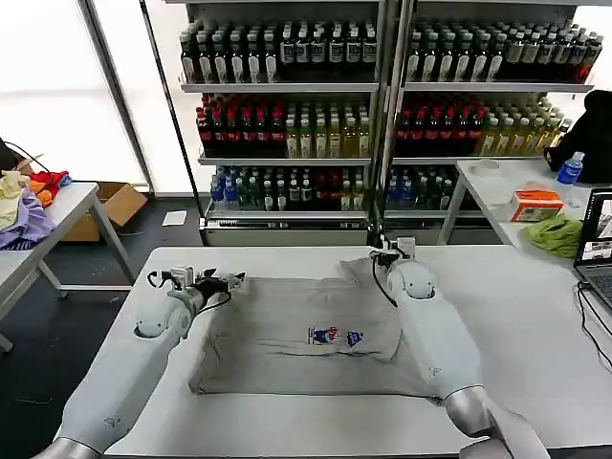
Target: Fold and organize the clothes.
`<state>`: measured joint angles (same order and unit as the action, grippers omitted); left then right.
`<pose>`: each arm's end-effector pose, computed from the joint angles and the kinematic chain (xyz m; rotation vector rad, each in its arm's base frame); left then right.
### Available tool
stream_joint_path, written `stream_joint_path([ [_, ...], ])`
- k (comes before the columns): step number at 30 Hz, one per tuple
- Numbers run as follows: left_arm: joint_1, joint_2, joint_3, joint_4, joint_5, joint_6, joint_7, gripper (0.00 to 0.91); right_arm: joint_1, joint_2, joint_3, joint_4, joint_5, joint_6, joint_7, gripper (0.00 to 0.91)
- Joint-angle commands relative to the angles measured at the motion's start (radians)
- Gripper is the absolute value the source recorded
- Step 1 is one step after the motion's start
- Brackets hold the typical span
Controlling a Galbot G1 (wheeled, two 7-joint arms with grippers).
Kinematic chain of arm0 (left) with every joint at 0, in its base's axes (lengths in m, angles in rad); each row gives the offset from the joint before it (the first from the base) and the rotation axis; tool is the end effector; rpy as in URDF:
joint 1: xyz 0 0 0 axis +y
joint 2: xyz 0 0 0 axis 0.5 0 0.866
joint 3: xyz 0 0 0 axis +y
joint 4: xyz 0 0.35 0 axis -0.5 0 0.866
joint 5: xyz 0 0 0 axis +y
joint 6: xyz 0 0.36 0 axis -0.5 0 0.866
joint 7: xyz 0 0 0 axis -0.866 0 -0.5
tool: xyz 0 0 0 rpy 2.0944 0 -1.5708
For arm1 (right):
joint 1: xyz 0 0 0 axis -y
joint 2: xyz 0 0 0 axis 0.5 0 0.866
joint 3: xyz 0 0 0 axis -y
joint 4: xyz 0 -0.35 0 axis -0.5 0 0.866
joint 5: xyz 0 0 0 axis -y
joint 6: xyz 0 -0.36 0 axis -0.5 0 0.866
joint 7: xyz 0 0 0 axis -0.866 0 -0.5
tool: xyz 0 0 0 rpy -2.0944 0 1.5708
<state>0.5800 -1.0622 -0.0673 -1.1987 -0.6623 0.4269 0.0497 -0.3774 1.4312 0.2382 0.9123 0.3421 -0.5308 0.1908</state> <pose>0.4904 0.1051 -0.3037 -0.3122 -2.6098 -0.0056 0.5717 0.0000 -0.2819 -0.0513 -2.5800 0.0450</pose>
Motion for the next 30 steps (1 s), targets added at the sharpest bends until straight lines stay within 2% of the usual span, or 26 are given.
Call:
stream_joint_path([
  [1, 0.011, 0.001, -0.002, 0.019, -0.004, -0.001, 0.002, 0.907, 0.013, 0.022, -0.001, -0.051, -0.008, 0.002, -0.003, 0.907],
  [6, 0.016, -0.011, 0.0, 0.022, -0.003, 0.004, 0.003, 0.907, -0.002, 0.019, 0.001, -0.047, -0.008, -0.006, 0.002, 0.907],
  [7, 0.016, -0.009, 0.002, 0.02, -0.002, 0.005, 0.003, 0.826, -0.008, 0.018, 0.002, -0.041, -0.007, -0.009, 0.002, 0.907],
  [8, 0.018, -0.007, 0.002, 0.017, -0.002, 0.008, 0.003, 0.695, -0.013, 0.017, 0.004, -0.035, -0.006, -0.011, 0.002, 0.826],
  [9, 0.02, -0.005, 0.003, 0.015, -0.002, 0.01, 0.003, 0.393, -0.02, 0.017, 0.007, -0.029, -0.004, -0.014, 0.002, 0.484],
  [10, 0.022, -0.001, 0.005, 0.013, -0.002, 0.013, 0.003, 0.222, -0.027, 0.016, 0.008, -0.022, -0.004, -0.015, 0.003, 0.272],
  [11, 0.027, 0.001, 0.007, 0.009, -0.002, 0.013, 0.003, 0.0, -0.033, 0.016, 0.009, -0.018, -0.004, -0.016, 0.005, 0.0],
  [20, 0.049, 0.0, 0.01, -0.011, -0.002, 0.015, 0.0, 0.0, -0.094, -0.001, 0.009, 0.053, 0.004, -0.039, 0.03, 0.0],
  [30, 0.054, -0.015, 0.008, -0.009, 0.002, 0.007, -0.001, 0.0, -0.145, -0.014, 0.003, 0.119, 0.017, -0.045, 0.032, 0.0],
])
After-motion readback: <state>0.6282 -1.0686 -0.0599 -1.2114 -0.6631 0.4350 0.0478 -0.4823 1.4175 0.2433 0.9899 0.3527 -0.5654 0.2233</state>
